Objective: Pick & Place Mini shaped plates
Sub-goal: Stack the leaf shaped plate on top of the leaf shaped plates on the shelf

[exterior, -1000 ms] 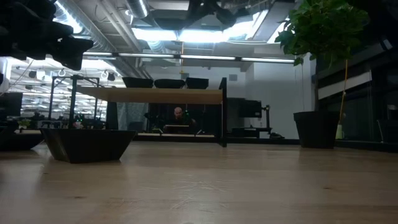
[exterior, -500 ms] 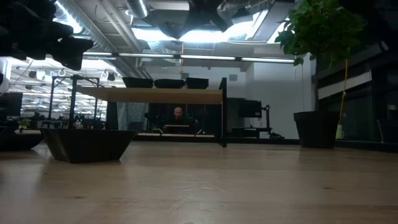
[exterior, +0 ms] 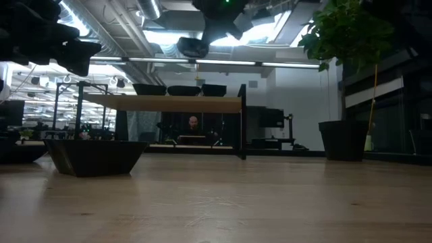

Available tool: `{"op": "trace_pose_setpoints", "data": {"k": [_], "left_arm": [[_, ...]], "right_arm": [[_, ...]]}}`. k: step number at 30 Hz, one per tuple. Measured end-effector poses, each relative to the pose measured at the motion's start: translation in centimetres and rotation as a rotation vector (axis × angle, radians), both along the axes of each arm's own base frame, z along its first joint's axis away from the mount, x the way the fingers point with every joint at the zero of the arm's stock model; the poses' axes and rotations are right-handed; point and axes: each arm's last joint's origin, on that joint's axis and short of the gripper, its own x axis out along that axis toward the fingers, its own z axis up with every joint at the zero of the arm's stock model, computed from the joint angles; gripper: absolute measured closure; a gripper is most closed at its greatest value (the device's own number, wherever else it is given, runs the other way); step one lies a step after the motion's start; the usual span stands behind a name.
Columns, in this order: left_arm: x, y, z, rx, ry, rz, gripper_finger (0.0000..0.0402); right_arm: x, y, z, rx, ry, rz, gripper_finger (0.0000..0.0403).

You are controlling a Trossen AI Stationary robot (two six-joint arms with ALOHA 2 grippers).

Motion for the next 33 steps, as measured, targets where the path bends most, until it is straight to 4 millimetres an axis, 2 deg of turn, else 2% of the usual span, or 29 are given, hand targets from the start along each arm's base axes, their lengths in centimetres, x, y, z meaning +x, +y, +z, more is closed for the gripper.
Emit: {"op": "trace_pose_setpoints", "data": {"k": [11, 18, 30, 33], "left_arm": [[0.0, 0.0, 0.0, 0.0, 0.0, 0.0, 0.0194], [0.0, 0.0, 0.0, 0.0, 0.0, 0.0, 0.0194], [0.0, 0.0, 0.0, 0.0, 0.0, 0.0, 0.0194], [0.0, 0.0, 0.0, 0.0, 0.0, 0.0, 0.0194]], "right_arm": [[0.1, -2.0, -1.3, -0.006, 0.048, -0.021, 0.0396], [0.7, -2.3, -2.2, 0.031, 0.054, 0.023, 0.0396], [2.7, -3.1, -5.6, 0.072, 0.102, 0.022, 0.0396], [2.9, -3.1, -5.9, 0.074, 0.105, 0.024, 0.0396]]}}
